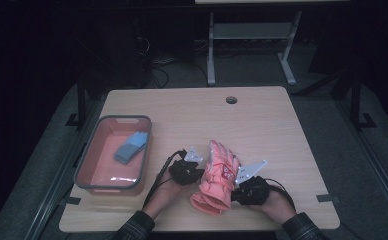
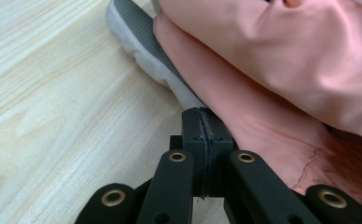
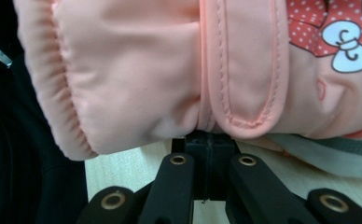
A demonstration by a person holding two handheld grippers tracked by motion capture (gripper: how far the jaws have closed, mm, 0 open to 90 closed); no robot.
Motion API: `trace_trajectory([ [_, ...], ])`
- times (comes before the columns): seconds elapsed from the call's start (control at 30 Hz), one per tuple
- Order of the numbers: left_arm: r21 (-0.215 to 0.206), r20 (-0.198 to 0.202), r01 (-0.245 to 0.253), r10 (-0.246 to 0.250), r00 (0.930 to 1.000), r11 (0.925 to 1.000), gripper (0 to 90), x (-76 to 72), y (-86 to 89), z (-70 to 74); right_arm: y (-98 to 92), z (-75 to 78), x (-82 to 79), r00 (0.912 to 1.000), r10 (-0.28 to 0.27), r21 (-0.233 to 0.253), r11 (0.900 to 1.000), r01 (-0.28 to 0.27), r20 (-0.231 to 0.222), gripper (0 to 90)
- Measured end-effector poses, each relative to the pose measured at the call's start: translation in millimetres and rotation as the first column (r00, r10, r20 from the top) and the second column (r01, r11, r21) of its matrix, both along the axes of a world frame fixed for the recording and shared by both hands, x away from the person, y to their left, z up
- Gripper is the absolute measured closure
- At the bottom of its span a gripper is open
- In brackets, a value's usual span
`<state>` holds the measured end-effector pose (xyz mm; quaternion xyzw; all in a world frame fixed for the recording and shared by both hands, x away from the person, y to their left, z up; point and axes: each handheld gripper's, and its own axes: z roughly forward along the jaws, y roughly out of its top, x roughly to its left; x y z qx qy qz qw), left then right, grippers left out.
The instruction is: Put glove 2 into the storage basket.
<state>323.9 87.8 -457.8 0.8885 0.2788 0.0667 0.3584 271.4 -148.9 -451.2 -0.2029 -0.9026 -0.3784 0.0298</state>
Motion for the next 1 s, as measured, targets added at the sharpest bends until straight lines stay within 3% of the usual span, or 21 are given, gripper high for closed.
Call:
trace_trajectory([
  [0.17, -0.009, 0.0, -0.012, 0.012, 0.9999, 0.9999, 82.1, 0.6, 6.4, 4.1, -6.8, 2.7, 0.4, 0.9998, -0.02, 0.0, 1.0, 0.02, 0.009, 89.9],
  [0.33, -0.018, -0.01, -0.027, 0.027, 0.9996, 0.9995, 67.1, 0.3, 18.7, 14.0, -26.9, 9.9, 3.9, 0.9952, -0.094, 0.019, 0.995, 0.094, 0.028, 89.9],
  [0.57, -0.08, -0.019, -0.062, 0.061, 0.998, 0.9948, 46.6, -4.0, 31.2, 28.4, -46.7, 31.0, 15.1, 0.9745, -0.208, 0.114, 0.974, 0.198, 0.085, 89.8],
  [0.7, -0.092, -0.009, -0.056, 0.056, 0.9984, 0.9942, 38.7, -6.9, 34.2, 35.7, -45.0, 37.6, 25.5, 0.9666, -0.235, 0.158, 0.963, 0.218, 0.101, 89.9],
  [0.8, -0.096, -0.003, -0.051, 0.051, 0.9987, 0.9941, 33.9, -9.3, 36.5, 40.6, -37.8, 38.0, 32.5, 0.9666, -0.235, 0.176, 0.96, 0.215, 0.102, 89.9],
  [1.0, -0.126, 0.005, -0.056, 0.057, 0.9984, 0.9904, 30.0, -9.5, 41.6, 45.7, -23.2, 27.9, 38.8, 0.9658, -0.238, 0.129, 0.966, 0.224, 0.103, 89.9],
])
